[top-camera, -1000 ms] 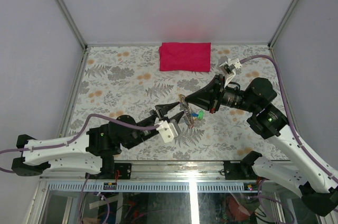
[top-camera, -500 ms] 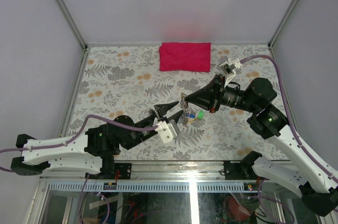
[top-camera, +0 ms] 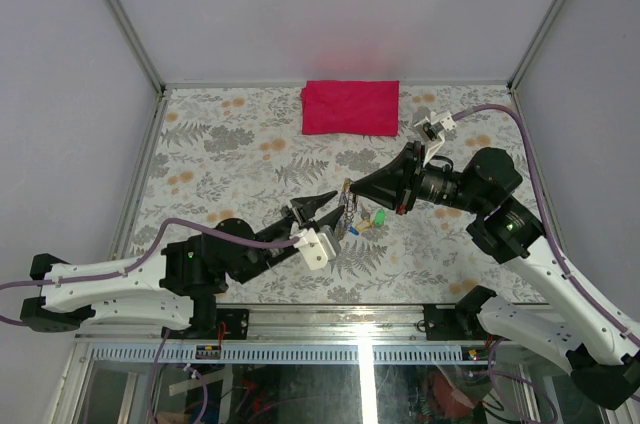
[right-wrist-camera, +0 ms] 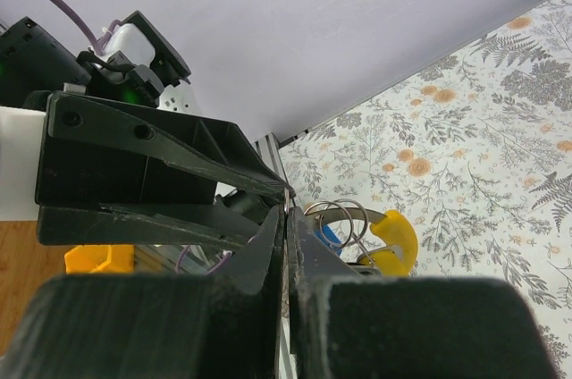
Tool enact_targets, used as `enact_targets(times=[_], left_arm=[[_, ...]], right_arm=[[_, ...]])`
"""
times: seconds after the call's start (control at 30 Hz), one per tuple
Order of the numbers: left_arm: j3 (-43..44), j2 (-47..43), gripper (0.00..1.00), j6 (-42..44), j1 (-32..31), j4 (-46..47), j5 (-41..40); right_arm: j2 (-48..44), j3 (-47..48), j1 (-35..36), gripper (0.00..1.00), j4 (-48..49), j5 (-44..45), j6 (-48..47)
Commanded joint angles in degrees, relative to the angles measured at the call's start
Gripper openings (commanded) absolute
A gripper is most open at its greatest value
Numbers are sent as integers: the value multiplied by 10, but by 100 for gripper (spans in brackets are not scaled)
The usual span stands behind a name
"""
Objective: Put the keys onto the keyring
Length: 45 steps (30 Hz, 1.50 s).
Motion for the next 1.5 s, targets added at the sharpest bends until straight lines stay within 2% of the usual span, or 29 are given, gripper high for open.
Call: enact_targets(times=[0.0, 0.4, 0.5, 0.73, 1.13, 1.47], left_arm=[[21, -10, 32, -11, -6, 31, -5], [-12, -57, 33, -193, -5, 43, -6], [-45, -60, 40, -255, -5, 110, -22], [-121, -43, 46, -362, -5, 250, -48], [-130, -8, 51, -358, -5, 307, -60], [-130, 25, 38, -349, -6, 317, -94]], right_arm=[[-17, 2, -4, 0, 52, 16, 7], [-31, -12, -4, 0, 69, 52, -1], [-34, -15, -3, 0, 72, 58, 0], [-36, -18, -4, 0, 77, 63, 4], [-36, -25, -3, 0, 81, 60, 7], [-35, -28, -3, 0, 97, 54, 21]])
